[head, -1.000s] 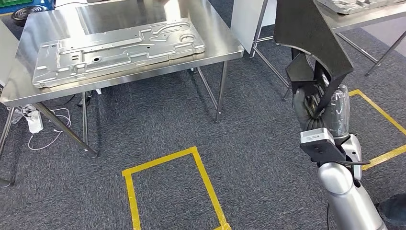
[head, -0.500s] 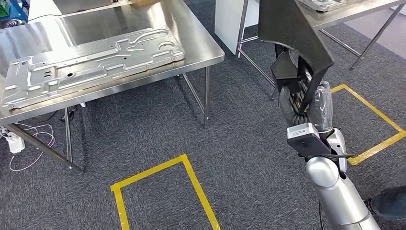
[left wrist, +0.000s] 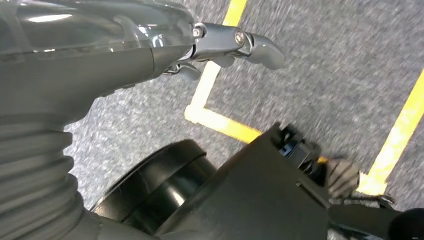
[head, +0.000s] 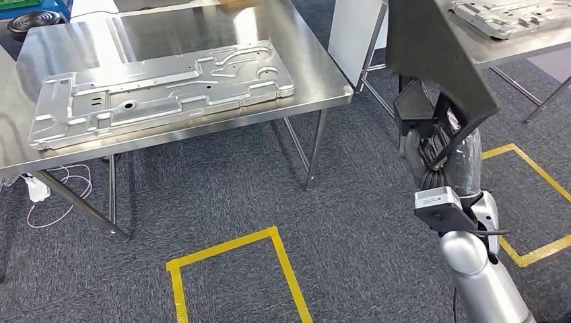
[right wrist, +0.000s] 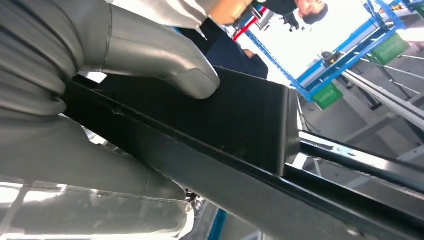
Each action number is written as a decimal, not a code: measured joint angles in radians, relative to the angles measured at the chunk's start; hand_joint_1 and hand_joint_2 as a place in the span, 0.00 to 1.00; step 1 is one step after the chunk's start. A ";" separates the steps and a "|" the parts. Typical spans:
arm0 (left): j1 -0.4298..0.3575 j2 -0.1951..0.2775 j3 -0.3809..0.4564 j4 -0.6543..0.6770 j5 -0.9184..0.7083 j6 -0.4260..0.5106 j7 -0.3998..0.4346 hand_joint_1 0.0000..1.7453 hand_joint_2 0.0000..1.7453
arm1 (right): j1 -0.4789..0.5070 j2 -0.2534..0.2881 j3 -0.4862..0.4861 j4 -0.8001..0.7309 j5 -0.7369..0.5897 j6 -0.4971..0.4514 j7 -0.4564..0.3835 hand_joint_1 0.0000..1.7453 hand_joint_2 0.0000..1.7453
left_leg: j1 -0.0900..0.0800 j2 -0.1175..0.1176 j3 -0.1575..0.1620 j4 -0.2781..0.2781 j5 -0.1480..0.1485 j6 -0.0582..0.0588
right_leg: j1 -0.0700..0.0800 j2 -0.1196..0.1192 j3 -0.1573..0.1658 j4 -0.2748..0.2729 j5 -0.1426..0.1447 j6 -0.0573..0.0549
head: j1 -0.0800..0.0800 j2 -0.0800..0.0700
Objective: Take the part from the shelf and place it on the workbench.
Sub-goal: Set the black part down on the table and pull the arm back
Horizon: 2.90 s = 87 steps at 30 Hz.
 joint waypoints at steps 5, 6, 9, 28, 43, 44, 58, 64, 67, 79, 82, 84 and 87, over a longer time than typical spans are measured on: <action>-0.001 -0.001 0.000 0.001 -0.001 0.000 0.000 0.00 1.00 | -0.005 0.000 -0.001 0.001 0.022 -0.002 0.008 1.00 1.00 | -0.003 0.002 0.011 0.023 -0.004 -0.024 | 0.001 -0.003 0.049 -0.058 0.032 -0.034 | -0.004 0.000; -0.001 -0.001 0.000 0.001 -0.001 0.000 0.000 0.00 1.00 | -0.006 0.000 0.000 0.001 0.024 -0.003 0.009 1.00 1.00 | -0.003 0.006 -0.010 0.064 0.000 -0.028 | -0.005 -0.006 0.063 -0.064 0.027 -0.040 | -0.008 0.000; -0.006 0.000 0.000 0.001 0.000 0.000 -0.003 0.00 1.00 | -0.008 0.000 0.003 0.001 0.031 -0.004 0.011 1.00 1.00 | 0.004 0.016 -0.130 0.238 -0.043 -0.040 | -0.012 -0.020 0.098 -0.071 0.002 -0.047 | -0.023 0.000; -0.008 0.002 0.001 0.002 0.001 0.000 -0.003 0.00 1.00 | -0.003 0.002 0.014 0.001 0.039 -0.013 0.016 1.00 1.00 | 0.018 -0.048 -0.095 0.032 0.061 -0.002 | -0.013 -0.008 -0.017 0.157 -0.136 0.009 | 0.002 0.000; -0.013 0.002 0.002 0.002 0.006 0.000 -0.010 0.00 1.00 | 0.007 0.012 0.025 0.003 0.020 -0.014 0.014 1.00 1.00 | 0.021 0.020 -0.208 0.238 -0.011 -0.052 | -0.017 0.015 0.135 -0.068 -0.027 -0.038 | -0.027 0.000; -0.011 0.003 0.002 0.002 0.006 0.000 -0.009 0.00 1.00 | 0.007 0.013 0.025 0.003 0.021 -0.014 0.014 1.00 1.00 | 0.026 0.022 -0.187 0.174 0.035 -0.055 | -0.020 0.015 0.148 -0.068 -0.037 -0.033 | -0.030 0.000; -0.004 0.003 0.002 0.002 0.003 -0.002 -0.009 0.00 1.00 | 0.013 0.017 0.025 0.001 0.032 -0.022 0.015 1.00 1.00 | 0.024 0.013 -0.093 0.028 0.056 -0.012 | -0.015 0.010 -0.030 0.185 -0.113 0.002 | 0.008 0.000; -0.002 0.003 0.002 0.003 0.000 -0.007 -0.007 0.00 1.00 | 0.012 0.017 0.024 0.000 0.034 -0.024 0.016 1.00 1.00 | 0.020 0.007 -0.041 0.021 0.018 -0.038 | 0.000 0.009 0.026 -0.041 0.023 -0.017 | 0.020 0.000; -0.003 0.003 0.002 0.003 0.000 -0.008 -0.006 0.00 1.00 | 0.011 0.017 0.024 -0.001 0.034 -0.025 0.017 1.00 1.00 | 0.019 0.015 -0.043 0.065 0.005 -0.049 | -0.009 0.010 0.057 -0.047 0.016 -0.036 | 0.008 0.000; -0.006 0.003 0.003 0.003 0.000 -0.008 -0.007 0.00 1.00 | 0.013 0.019 0.026 -0.002 0.038 -0.031 0.015 1.00 1.00 | 0.014 0.024 -0.140 0.041 0.082 -0.037 | -0.006 0.011 0.155 -0.048 -0.067 -0.023 | -0.039 0.000; -0.008 0.002 0.003 0.002 -0.001 -0.008 -0.008 0.00 1.00 | 0.012 0.019 0.025 -0.002 0.038 -0.033 0.015 1.00 1.00 | 0.018 0.020 -0.124 0.031 0.080 -0.019 | -0.007 0.010 0.149 -0.026 -0.078 -0.013 | -0.031 0.000; -0.008 0.002 0.003 0.002 -0.002 -0.009 -0.007 0.00 1.00 | 0.008 0.020 0.024 -0.002 0.038 -0.034 0.015 1.00 1.00 | 0.021 0.019 -0.109 0.026 0.072 -0.011 | -0.007 0.009 0.093 0.067 -0.109 -0.009 | -0.015 0.000; -0.006 0.002 0.003 0.002 -0.002 -0.009 -0.006 0.00 1.00 | 0.011 0.020 0.024 -0.002 0.038 -0.036 0.015 1.00 1.00 | 0.021 0.018 -0.090 0.025 0.055 -0.007 | -0.007 0.009 -0.020 0.214 -0.141 -0.008 | 0.004 0.000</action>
